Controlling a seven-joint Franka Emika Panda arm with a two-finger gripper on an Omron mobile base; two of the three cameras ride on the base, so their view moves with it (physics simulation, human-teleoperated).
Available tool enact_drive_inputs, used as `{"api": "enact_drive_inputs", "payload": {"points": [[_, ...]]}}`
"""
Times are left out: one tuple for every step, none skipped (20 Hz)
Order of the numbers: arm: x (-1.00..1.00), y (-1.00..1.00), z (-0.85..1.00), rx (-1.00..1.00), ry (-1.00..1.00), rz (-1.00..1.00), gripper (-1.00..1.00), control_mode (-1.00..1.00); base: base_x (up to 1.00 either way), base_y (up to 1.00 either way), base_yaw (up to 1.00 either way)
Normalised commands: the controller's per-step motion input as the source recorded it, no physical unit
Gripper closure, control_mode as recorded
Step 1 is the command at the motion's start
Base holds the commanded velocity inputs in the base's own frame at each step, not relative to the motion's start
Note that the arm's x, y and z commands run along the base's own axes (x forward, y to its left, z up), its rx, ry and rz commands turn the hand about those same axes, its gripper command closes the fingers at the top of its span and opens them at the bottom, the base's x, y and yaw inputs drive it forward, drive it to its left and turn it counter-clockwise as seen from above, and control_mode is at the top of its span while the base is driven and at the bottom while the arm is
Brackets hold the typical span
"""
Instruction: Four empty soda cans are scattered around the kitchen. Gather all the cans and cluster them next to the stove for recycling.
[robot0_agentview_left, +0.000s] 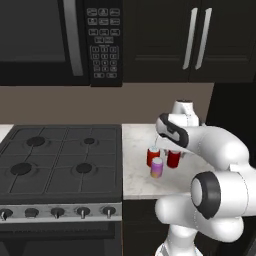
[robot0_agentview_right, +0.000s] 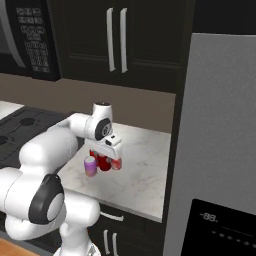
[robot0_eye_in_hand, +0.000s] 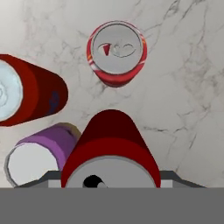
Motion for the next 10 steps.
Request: {"api": "enact_drive_inputs", "payload": {"points": [[0.08,-0.01,-0.28,0.0,0.0,0.02,1.0,-1.0,0.0,0.0,0.0],[0.07,-0.02,-0.26,0.0,0.0,0.01,1.0,-1.0,0.0,0.0,0.0],[0.05,-0.04,-0.23,0.0,0.0,0.01,1.0,-1.0,0.0,0.0,0.0],[0.02,-0.04,-0.23,0.0,0.0,0.01,1.0,-1.0,0.0,0.0,0.0],[0.04,-0.02,-0.24,0.0,0.0,0.0,1.0,-1.0,0.0,0.0,0.0],[0.04,-0.02,-0.24,0.0,0.0,0.0,1.0,-1.0,0.0,0.0,0.0],[0.04,-0.03,-0.24,0.0,0.0,0.0,1.0,-1.0,0.0,0.0,0.0],[0.03,-0.03,-0.23,0.0,0.0,0.0,1.0,-1.0,0.0,0.0,0.0],[0.03,-0.03,-0.22,0.0,0.0,0.0,1.0,-1.0,0.0,0.0,0.0],[0.02,-0.02,-0.23,0.0,0.0,0.0,1.0,-1.0,0.0,0.0,0.0]]}}
